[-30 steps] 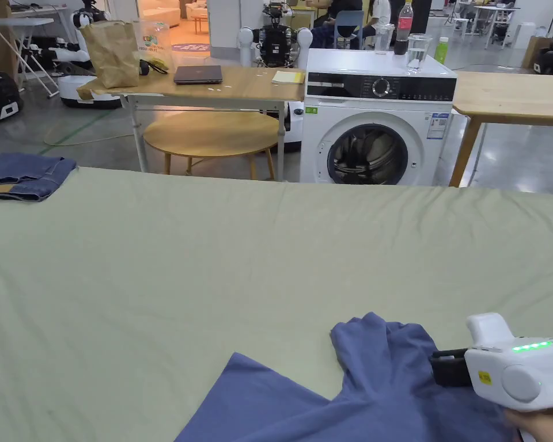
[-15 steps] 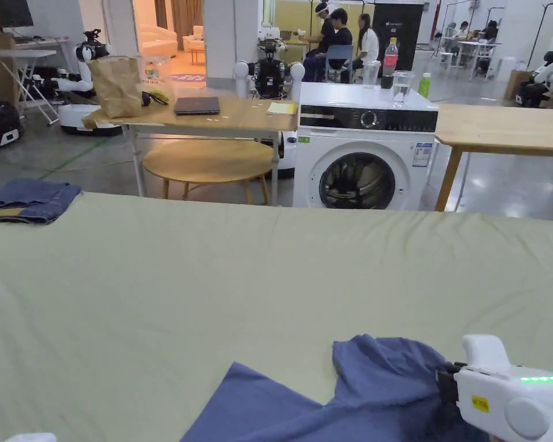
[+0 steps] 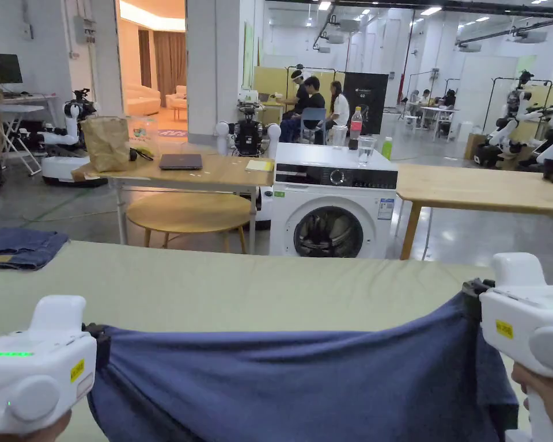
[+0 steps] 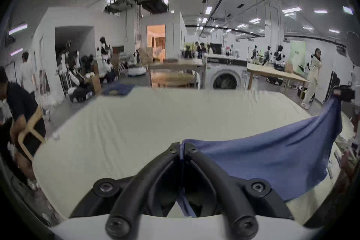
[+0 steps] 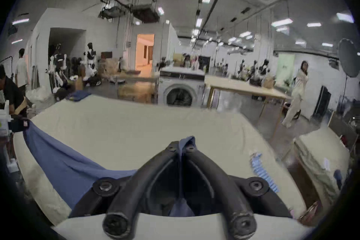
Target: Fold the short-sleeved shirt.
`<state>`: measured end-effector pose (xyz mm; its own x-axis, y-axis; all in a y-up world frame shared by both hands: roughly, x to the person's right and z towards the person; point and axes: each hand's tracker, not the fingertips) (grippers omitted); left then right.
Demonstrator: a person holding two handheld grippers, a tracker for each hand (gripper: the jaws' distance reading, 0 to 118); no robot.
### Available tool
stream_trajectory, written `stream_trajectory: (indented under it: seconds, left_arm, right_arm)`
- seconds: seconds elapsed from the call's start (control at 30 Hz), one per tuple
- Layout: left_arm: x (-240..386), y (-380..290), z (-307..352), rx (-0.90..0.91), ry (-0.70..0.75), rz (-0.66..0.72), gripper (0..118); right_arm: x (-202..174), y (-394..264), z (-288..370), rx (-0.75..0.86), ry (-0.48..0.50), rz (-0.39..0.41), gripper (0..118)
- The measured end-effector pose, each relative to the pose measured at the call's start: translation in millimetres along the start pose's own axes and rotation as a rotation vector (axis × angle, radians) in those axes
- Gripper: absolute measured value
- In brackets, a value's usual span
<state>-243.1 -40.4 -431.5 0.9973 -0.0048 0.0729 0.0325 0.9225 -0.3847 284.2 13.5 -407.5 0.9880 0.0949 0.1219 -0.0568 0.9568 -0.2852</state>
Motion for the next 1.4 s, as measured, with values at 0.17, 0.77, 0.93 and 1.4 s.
stream_trajectory:
  seconds: [0.17,0.77,0.93,1.4]
  left_arm:
    - [11,82,-14,0.111,0.028,-0.074,0]
    - [18,285,-22,0.392,0.186,-0.195,0]
    - [17,254,-38,0.372,0.149,-0.18,0]
    - [24,107,-18,0.328,0.085,-0.23,0]
  right_arm:
    - [21,88,10,0.141,-0.029,-0.02,0]
    - [18,263,-1,0.418,-0.018,-0.1,0]
    - [18,230,-24,0.369,-0.01,-0.102,0]
    - [20,87,20,0.298,-0.026,-0.045,0]
